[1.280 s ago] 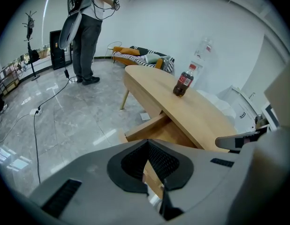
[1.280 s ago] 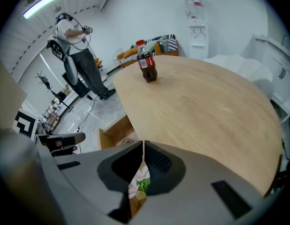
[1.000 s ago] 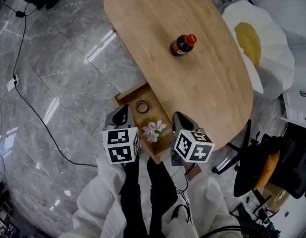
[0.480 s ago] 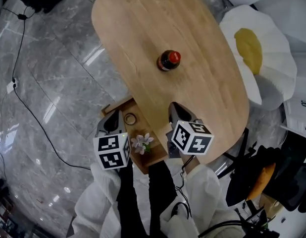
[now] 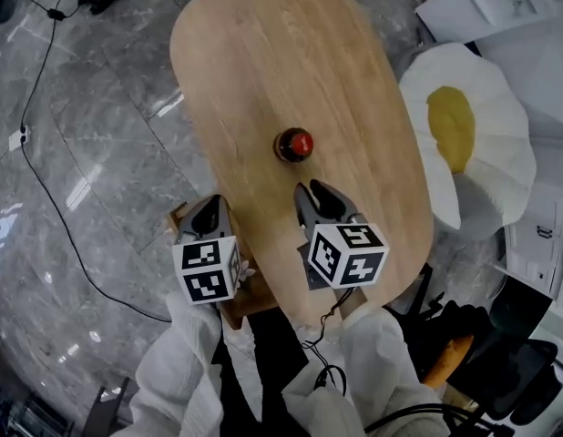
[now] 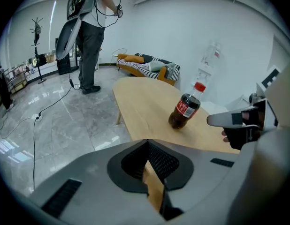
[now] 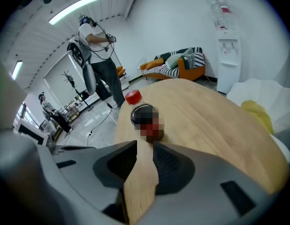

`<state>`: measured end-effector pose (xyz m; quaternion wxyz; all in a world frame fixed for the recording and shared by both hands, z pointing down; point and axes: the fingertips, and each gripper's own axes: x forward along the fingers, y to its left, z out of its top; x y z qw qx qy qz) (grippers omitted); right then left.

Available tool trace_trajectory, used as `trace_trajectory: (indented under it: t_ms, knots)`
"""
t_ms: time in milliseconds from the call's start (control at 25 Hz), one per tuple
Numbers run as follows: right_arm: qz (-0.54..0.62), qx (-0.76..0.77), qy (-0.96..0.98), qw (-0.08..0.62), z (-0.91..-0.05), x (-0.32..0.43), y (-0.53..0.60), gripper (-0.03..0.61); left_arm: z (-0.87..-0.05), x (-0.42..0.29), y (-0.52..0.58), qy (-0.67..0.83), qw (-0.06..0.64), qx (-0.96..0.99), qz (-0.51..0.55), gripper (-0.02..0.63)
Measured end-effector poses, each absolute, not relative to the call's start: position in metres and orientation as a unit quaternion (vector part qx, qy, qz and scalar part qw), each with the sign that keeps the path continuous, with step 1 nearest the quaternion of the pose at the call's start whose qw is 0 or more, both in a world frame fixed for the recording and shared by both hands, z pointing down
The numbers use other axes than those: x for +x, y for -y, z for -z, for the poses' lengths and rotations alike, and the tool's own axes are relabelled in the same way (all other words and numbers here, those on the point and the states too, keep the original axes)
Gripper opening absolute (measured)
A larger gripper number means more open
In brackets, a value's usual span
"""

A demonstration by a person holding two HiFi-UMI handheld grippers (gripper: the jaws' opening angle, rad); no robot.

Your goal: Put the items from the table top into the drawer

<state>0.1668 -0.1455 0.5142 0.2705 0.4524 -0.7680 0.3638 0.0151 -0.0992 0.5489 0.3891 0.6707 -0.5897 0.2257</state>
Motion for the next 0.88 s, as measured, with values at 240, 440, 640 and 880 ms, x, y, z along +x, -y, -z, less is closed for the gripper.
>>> trace_trajectory:
  t_ms: [240, 440, 640, 880]
  knots:
    - [-0.315, 0.432, 0.795, 0.287, -0.485, 0.157, 0.169, 0.173, -0.53, 0.016, 0.124, 0.606, 0.385, 0.666, -0.204, -0.006]
    - [-0.284, 0.423, 0.809, 0.294, -0.472, 0.144, 0.191, 0.222, -0.525, 0.014, 0.127, 0.611, 0.383, 0.663, -0.201, -0.006]
    - [-0.263, 0.418, 0.813, 0.309, -0.475, 0.135, 0.207, 0.229, -0.534, 0.008, 0.122, 0.619, 0.393, 0.651, -0.198, -0.006]
    - [-0.246, 0.413, 0.814, 0.325, -0.479, 0.135, 0.213, 0.229, -0.537, 0.008, 0.118, 0.622, 0.394, 0.647, -0.199, -0.006]
